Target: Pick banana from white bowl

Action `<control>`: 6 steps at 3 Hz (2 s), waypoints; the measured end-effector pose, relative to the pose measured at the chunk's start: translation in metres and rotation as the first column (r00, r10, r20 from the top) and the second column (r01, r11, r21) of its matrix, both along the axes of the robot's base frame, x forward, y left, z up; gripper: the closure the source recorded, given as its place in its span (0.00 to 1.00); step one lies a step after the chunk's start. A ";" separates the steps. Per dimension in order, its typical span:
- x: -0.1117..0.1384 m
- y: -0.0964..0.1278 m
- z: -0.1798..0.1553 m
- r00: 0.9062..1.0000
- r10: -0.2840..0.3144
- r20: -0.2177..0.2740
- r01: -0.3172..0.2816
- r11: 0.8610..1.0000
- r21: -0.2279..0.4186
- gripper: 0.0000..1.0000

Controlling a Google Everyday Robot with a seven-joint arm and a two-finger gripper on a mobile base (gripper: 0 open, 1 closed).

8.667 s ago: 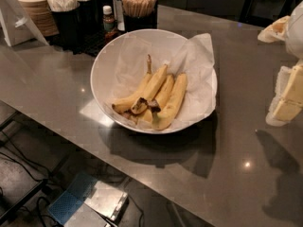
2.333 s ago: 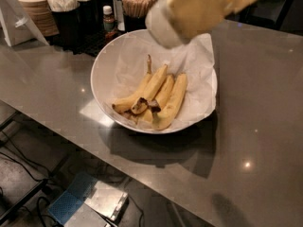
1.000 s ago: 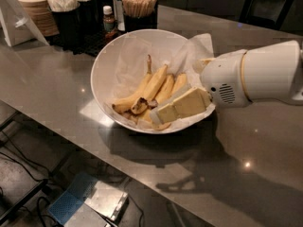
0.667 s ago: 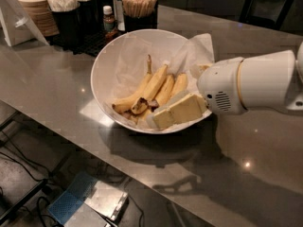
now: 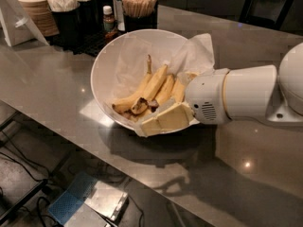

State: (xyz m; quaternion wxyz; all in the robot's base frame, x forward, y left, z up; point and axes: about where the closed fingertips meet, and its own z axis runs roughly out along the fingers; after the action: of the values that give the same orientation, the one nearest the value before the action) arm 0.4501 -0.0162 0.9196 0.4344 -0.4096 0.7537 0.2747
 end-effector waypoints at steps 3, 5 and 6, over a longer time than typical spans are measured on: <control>0.000 0.000 0.000 1.000 0.000 0.000 0.000 1.000 0.000 0.65; -0.003 -0.013 0.039 0.995 -0.063 0.079 0.058 0.997 0.060 1.00; -0.004 -0.023 0.091 0.984 -0.085 0.159 0.068 0.991 0.111 1.00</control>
Offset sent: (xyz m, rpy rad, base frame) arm 0.0000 0.0000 0.0000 0.0000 0.0000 0.0000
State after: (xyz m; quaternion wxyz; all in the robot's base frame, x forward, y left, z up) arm 0.4461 -0.0390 1.0104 0.5262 -0.3779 0.7151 0.2625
